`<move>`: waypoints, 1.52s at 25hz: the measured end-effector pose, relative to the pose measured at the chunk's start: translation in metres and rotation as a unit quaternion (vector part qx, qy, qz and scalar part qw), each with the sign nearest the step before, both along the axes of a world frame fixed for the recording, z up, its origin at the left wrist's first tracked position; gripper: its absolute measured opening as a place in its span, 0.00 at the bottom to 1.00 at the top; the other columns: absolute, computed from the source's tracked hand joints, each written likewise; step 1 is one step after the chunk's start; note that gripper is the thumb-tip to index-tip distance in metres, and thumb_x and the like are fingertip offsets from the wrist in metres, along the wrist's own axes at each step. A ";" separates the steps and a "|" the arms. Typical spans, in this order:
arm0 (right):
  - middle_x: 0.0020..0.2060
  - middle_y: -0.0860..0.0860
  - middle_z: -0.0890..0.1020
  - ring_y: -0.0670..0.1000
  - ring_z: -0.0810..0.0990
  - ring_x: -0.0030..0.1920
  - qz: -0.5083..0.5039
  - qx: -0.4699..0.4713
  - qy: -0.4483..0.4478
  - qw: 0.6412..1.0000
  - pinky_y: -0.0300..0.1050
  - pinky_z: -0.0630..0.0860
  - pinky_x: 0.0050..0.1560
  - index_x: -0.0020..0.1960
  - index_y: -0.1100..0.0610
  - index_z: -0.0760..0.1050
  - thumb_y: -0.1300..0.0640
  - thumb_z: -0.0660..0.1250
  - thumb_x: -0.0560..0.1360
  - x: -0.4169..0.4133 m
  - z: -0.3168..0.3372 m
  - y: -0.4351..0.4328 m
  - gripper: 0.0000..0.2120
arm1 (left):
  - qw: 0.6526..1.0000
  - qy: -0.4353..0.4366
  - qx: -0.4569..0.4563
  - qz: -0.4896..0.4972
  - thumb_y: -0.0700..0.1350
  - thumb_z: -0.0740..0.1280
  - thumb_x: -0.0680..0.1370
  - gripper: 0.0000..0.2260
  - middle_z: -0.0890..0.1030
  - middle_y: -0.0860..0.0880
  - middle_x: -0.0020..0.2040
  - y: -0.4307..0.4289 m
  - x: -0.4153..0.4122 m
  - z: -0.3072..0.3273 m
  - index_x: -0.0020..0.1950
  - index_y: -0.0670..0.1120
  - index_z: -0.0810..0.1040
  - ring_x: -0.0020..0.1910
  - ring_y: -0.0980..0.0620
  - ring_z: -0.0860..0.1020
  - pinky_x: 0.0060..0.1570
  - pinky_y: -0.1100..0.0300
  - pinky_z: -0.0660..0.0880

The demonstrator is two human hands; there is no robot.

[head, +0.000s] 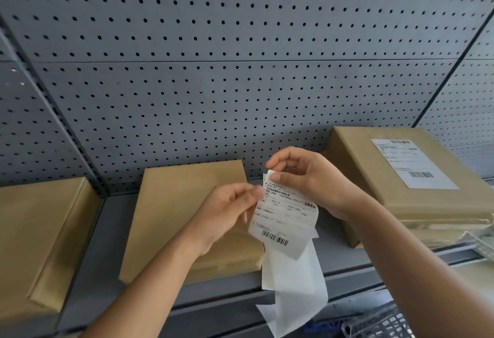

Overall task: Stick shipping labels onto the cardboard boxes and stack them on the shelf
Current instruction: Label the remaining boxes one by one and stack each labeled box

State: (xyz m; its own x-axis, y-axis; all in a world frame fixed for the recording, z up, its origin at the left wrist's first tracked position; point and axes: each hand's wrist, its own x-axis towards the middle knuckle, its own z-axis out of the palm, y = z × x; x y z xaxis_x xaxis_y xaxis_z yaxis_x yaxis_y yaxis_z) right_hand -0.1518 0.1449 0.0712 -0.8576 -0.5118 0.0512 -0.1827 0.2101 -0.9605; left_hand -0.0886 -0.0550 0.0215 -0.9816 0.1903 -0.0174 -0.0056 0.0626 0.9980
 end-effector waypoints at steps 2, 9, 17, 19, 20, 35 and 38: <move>0.43 0.53 0.85 0.51 0.83 0.41 0.003 0.025 0.034 0.999 0.48 0.81 0.45 0.52 0.56 0.80 0.62 0.73 0.76 -0.003 0.001 -0.012 0.06 | 0.999 0.002 -0.009 0.033 0.51 0.71 0.78 0.08 0.85 0.48 0.41 -0.004 0.000 0.000 0.45 0.47 0.86 0.36 0.52 0.75 0.39 0.60 0.73; 0.58 0.41 0.81 0.42 0.81 0.55 -0.015 0.143 0.148 0.978 0.42 0.81 0.53 0.64 0.47 0.75 0.56 0.71 0.78 -0.010 -0.006 -0.040 0.16 | 0.987 0.009 0.025 0.156 0.43 0.71 0.79 0.06 0.87 0.46 0.41 -0.029 0.003 0.001 0.45 0.42 0.84 0.40 0.51 0.84 0.40 0.61 0.79; 0.48 0.53 0.88 0.52 0.87 0.47 -0.045 0.029 -0.164 0.985 0.47 0.83 0.50 0.57 0.59 0.79 0.52 0.65 0.82 -0.006 -0.033 -0.066 0.11 | 0.965 -0.008 0.017 0.262 0.48 0.70 0.80 0.07 0.88 0.49 0.46 -0.073 0.011 -0.006 0.49 0.45 0.85 0.45 0.52 0.85 0.40 0.62 0.75; 0.47 0.57 0.87 0.54 0.85 0.43 -0.039 0.015 -0.188 0.981 0.46 0.82 0.47 0.50 0.60 0.79 0.53 0.66 0.81 -0.001 -0.042 -0.078 0.11 | 0.962 -0.018 0.013 0.271 0.48 0.70 0.79 0.07 0.88 0.50 0.46 -0.083 0.012 -0.009 0.49 0.45 0.85 0.47 0.51 0.85 0.43 0.59 0.75; 0.46 0.58 0.87 0.55 0.85 0.43 -0.044 0.014 -0.184 0.982 0.46 0.82 0.46 0.48 0.60 0.79 0.54 0.66 0.81 0.000 -0.045 -0.083 0.10 | 0.962 -0.024 0.008 0.273 0.48 0.70 0.79 0.07 0.88 0.50 0.46 -0.088 0.012 -0.010 0.49 0.46 0.85 0.48 0.50 0.85 0.44 0.58 0.75; 0.39 0.50 0.84 0.53 0.83 0.43 -0.126 0.185 0.041 0.974 0.45 0.78 0.42 0.51 0.50 0.78 0.54 0.70 0.78 -0.005 -0.080 -0.134 0.03 | 0.912 -0.032 -0.295 0.283 0.48 0.72 0.78 0.10 0.86 0.54 0.53 -0.128 0.002 -0.036 0.57 0.47 0.87 0.49 0.59 0.80 0.40 0.75 0.67; 0.35 0.47 0.80 0.46 0.80 0.41 -0.134 0.198 0.059 0.969 0.35 0.72 0.37 0.56 0.51 0.76 0.56 0.69 0.79 -0.004 -0.081 -0.136 0.07 | 0.903 -0.031 -0.318 0.286 0.48 0.72 0.79 0.09 0.86 0.53 0.52 -0.125 -0.002 -0.038 0.56 0.47 0.87 0.47 0.58 0.80 0.38 0.73 0.68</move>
State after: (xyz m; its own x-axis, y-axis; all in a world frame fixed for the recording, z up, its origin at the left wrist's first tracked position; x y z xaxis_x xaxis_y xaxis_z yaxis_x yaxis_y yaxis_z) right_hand -0.1556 0.0093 -0.0093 -0.9627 -0.2705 0.0024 -0.1744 0.6138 -0.7699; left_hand -0.0903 -0.1802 -0.0166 -0.9093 -0.4161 -0.0031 -0.2738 0.5927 0.7575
